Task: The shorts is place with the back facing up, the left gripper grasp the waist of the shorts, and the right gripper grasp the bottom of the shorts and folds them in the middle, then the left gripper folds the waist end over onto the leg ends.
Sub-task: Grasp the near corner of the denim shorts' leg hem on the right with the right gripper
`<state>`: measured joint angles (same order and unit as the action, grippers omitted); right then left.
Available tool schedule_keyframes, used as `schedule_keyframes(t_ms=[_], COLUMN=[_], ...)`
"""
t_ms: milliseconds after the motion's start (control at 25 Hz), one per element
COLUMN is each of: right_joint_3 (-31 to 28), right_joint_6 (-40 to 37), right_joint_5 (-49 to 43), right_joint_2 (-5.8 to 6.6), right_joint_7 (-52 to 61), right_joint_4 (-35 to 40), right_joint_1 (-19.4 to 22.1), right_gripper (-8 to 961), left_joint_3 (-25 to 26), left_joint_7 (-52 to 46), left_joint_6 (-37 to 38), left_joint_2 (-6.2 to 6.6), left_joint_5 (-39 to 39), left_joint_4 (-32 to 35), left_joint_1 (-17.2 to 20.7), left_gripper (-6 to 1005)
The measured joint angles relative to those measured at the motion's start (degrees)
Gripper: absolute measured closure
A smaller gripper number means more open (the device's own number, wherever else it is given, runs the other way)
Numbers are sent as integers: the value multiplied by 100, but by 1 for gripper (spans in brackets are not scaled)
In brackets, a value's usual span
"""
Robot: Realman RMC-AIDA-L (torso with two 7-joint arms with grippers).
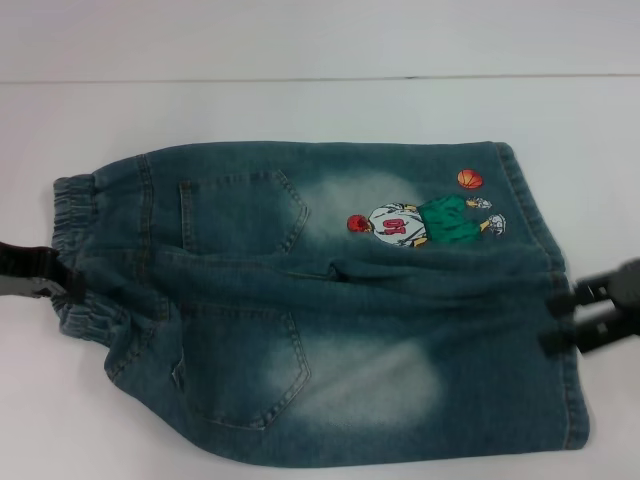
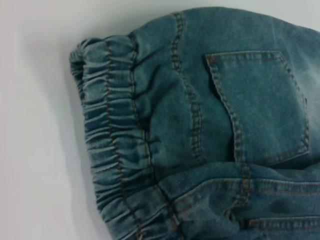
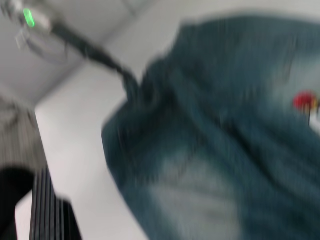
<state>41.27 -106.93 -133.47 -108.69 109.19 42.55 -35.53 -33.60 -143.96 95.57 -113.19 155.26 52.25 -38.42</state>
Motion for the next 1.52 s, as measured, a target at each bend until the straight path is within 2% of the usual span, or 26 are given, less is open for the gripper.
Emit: schedule_keyframes(t_ms=[200,440,920,1520], right_joint_3=[13,120,618,780], right_joint_6=[-416,-430,-332,100], right_joint_5=[-1247,-2092,-2243,-2250], right_joint_2=[-53,-102,-307,-341], right_joint_7=[22,35,101,175], right_joint_4=[53,4,-106,-398], right_joint_1=[-270,-341,-433,-573], right_gripper=[63,66,73,82], left_joint_3=[-12,-23,-23,-23], left_joint_7=[3,9,9,9], left_joint_6=[-15,-17,-31,-36], left_joint_2=[-12,-16,-47,-44], left_joint_5=[1,3,5,4], left_joint_4=[-14,-37,-40,-39], left_joint_1=[-29,-58,-61,-61], left_gripper=[988,988,988,988])
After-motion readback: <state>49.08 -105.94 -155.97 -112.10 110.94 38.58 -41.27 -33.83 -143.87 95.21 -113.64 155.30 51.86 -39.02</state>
